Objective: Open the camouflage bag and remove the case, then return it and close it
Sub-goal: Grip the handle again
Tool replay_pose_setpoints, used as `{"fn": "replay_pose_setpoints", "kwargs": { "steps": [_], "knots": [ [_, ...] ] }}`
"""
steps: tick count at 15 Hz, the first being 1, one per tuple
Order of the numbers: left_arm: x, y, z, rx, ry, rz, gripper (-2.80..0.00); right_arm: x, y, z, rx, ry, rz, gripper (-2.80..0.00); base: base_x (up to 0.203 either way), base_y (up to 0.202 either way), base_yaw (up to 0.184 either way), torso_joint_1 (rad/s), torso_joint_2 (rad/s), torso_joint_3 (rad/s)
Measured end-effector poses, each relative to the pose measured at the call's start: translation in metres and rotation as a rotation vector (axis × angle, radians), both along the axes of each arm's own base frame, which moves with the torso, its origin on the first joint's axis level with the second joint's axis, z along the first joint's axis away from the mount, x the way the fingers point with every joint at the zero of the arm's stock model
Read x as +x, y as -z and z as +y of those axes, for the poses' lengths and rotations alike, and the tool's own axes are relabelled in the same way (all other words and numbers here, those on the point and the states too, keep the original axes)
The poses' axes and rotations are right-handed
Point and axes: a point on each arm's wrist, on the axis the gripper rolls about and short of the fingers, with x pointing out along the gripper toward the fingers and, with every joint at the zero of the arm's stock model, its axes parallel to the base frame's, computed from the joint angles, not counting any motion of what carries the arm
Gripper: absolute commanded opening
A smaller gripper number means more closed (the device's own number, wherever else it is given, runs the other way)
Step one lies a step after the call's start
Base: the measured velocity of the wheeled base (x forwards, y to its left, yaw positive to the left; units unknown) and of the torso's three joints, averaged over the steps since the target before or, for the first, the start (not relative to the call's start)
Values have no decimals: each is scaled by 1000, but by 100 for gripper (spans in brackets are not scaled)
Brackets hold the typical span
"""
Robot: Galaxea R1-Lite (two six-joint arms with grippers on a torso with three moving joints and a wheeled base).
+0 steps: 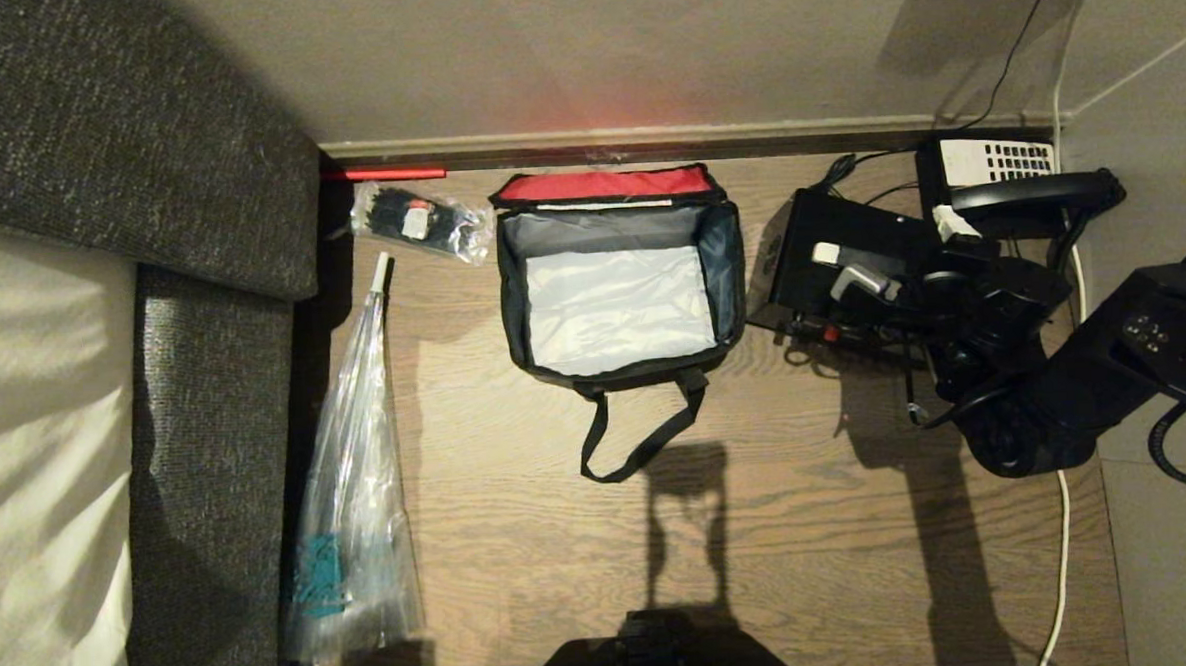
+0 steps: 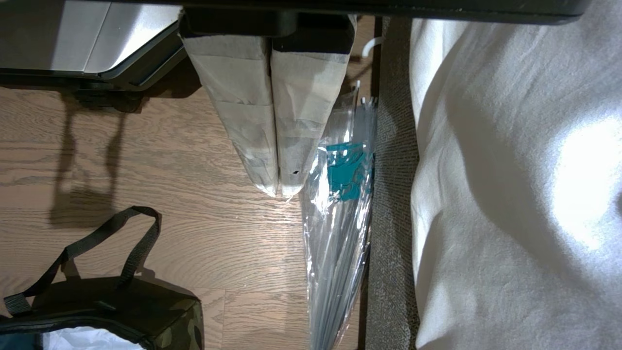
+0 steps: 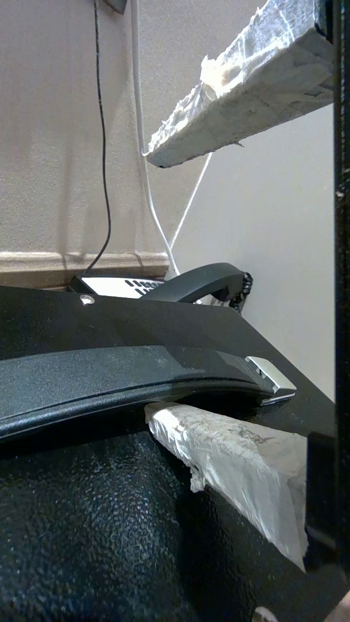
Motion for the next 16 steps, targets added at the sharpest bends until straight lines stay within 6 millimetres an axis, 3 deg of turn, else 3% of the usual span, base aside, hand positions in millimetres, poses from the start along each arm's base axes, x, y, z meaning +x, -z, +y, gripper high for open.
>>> {"fn": "replay_pose_setpoints", "kwargs": {
  "steps": [5, 16],
  "knots": [
    [0, 0, 0, 0, 0, 0, -280, 1, -6, 5, 6, -20, -22, 0, 0, 0, 0, 0, 0, 0],
    [0, 0, 0, 0, 0, 0, -280, 17, 13, 14, 63, -35, -33, 0, 0, 0, 0, 0, 0, 0]
  ]
}}
